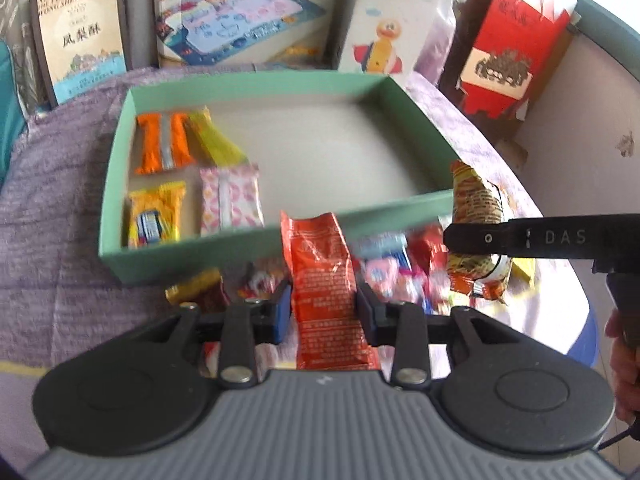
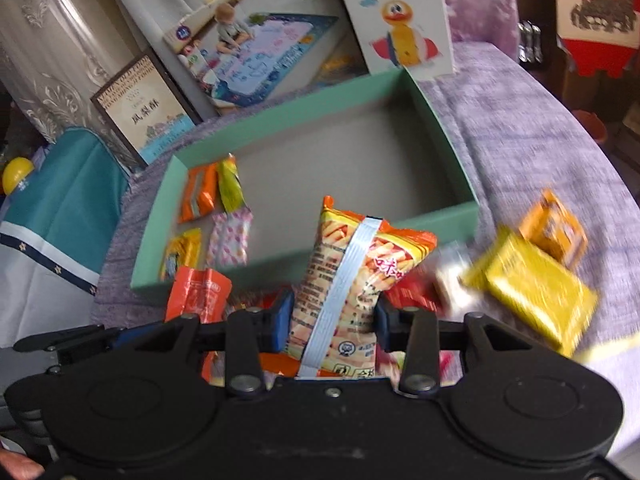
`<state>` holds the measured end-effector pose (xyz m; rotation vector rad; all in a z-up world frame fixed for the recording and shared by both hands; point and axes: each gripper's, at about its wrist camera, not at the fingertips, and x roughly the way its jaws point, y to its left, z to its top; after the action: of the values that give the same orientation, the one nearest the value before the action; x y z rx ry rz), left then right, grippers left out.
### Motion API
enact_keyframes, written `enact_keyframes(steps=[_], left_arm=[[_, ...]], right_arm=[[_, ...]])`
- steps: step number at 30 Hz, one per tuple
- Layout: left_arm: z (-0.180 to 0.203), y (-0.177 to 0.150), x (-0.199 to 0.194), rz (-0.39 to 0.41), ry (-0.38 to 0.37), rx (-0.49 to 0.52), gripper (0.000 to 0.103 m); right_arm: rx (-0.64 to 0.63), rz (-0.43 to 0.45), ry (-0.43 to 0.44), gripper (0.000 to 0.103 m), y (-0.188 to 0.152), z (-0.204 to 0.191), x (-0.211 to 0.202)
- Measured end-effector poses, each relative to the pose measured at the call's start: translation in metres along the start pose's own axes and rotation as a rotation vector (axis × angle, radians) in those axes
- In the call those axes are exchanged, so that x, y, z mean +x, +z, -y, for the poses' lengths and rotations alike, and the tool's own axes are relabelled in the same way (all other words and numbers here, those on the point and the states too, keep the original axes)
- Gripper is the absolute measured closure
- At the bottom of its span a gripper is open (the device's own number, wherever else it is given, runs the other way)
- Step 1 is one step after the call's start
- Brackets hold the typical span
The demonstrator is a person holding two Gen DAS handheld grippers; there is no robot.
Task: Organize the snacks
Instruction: 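Lower both snacks into the tray and open both tools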
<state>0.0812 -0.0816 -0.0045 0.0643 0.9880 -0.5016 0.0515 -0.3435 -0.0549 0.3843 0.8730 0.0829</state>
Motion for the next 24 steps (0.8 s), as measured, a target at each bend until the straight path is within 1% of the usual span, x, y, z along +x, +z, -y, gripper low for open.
enact_keyframes(steps=[3,6,12,15,18,23,24], left_arm=[[-0.003,0.022,0.004,0.028,0.022,-0.009,0.069],[-0.007,0.049,0.016,0.048,0.042,-0.015,0.069],[-0.019,0.106,0.063,0.064,0.089,-0.027,0.069],[-0.031,0.127,0.089,0.073,0.105,-0.048,0.069],[-0.045,0.14,0.114,0.065,0.106,-0.085,0.069],[-0.054,0.151,0.143,0.043,0.117,-0.102,0.069],[-0.055,0.151,0.148,0.041,0.131,-0.104,0.068]], right_arm=[[-0.025,0.012,0.016,0.063,0.022,-0.006,0.011],[-0.049,0.011,0.03,0.063,0.046,-0.012,0.026],[-0.074,-0.018,0.043,0.063,0.092,-0.024,0.072],[-0.099,-0.035,0.042,0.063,0.113,-0.031,0.099],[-0.105,-0.055,0.039,0.063,0.13,-0.033,0.121],[-0.125,-0.09,0.046,0.063,0.147,-0.038,0.152],[-0.132,-0.096,0.043,0.063,0.149,-0.039,0.157]])
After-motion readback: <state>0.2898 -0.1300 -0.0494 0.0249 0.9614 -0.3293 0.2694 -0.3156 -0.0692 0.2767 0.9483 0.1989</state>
